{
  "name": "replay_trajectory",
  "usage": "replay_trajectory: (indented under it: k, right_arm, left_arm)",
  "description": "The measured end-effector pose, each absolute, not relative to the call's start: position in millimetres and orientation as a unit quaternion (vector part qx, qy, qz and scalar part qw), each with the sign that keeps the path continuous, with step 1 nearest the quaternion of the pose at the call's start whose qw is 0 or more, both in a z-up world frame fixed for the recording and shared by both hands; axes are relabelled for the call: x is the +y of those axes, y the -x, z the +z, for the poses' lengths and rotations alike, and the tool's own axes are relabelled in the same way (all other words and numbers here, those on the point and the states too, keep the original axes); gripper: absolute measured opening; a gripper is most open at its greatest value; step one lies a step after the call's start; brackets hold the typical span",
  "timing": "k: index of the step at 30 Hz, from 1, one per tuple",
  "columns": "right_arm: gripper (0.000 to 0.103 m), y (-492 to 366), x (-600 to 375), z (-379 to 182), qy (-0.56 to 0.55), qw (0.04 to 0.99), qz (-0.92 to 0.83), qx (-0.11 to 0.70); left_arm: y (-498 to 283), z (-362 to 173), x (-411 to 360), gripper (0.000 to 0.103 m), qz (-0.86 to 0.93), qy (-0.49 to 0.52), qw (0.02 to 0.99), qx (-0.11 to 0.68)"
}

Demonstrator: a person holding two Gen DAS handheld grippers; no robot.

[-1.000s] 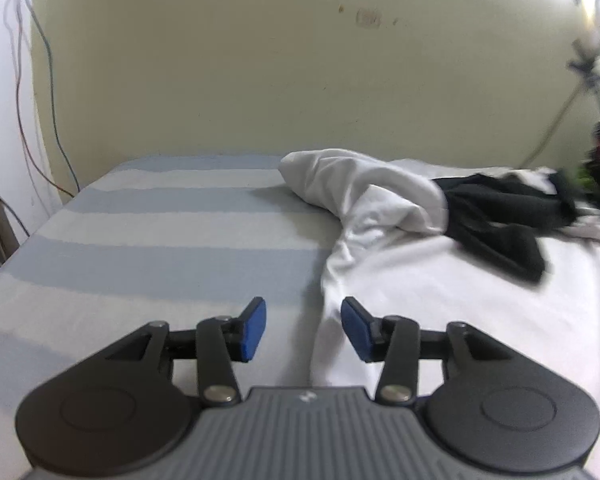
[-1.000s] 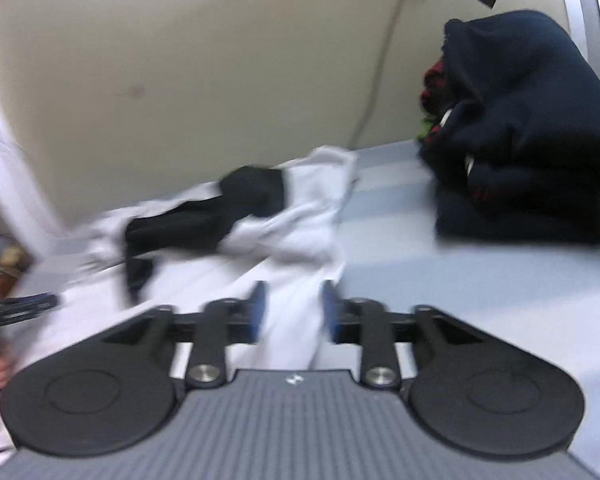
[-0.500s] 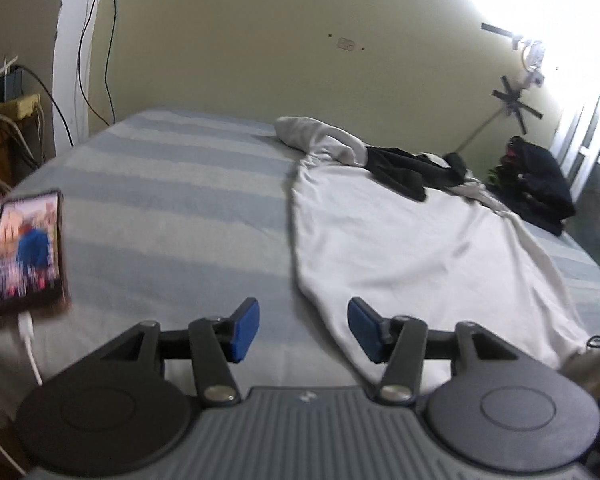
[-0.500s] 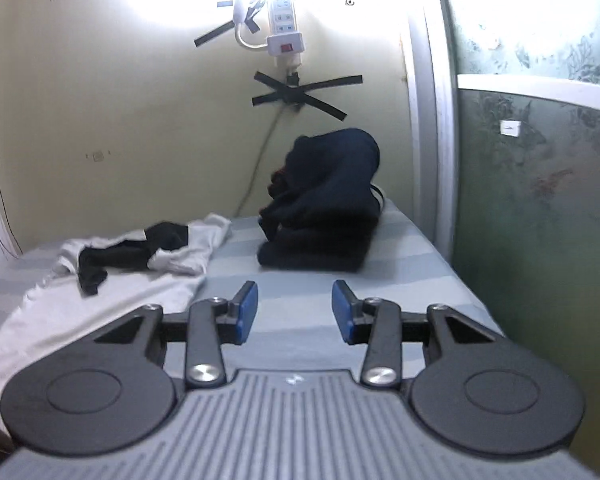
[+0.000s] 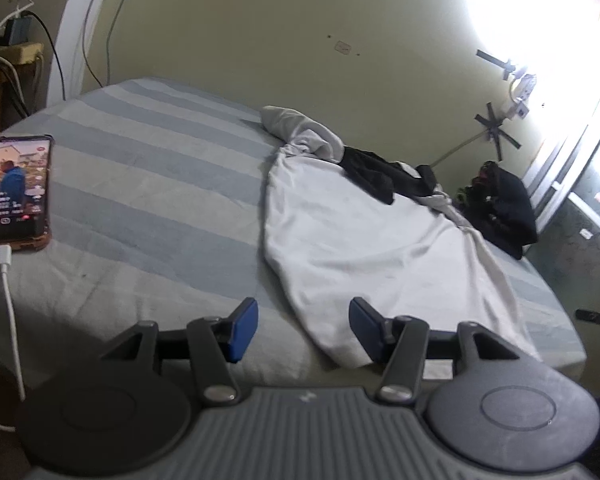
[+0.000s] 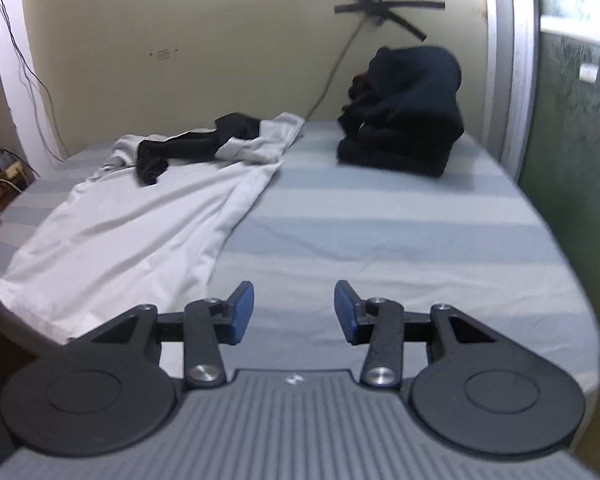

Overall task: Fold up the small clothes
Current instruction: 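Open both grippers and pull back to view the spread white T-shirt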

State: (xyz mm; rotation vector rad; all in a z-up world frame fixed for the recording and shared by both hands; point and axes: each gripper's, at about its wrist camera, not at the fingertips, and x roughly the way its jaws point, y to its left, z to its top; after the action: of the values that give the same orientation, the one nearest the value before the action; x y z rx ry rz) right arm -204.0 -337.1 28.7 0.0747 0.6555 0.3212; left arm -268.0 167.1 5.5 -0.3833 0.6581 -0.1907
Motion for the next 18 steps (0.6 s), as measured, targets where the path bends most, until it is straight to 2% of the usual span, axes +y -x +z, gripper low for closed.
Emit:
replay_trajectory:
  k: [16, 17, 18]
  right_arm:
    - [0.050, 211, -305, -16, -0.088, 0.893, 0.244, 0.368]
    - [0.050, 209, -304, -18, -0.091, 0.891, 0.246, 0.370]
    - [0.050, 207, -303, -20, -0.097, 0.889, 0.247, 0.372]
  left_arm:
    - [226, -17, 129, 0.051, -0.133, 0.184, 0.902, 0.366]
    - [225, -18, 127, 0.050, -0.134, 0.183, 0.902, 0.366]
    - [224, -19, 126, 0.040, -0.132, 0.185, 0.903, 0.365]
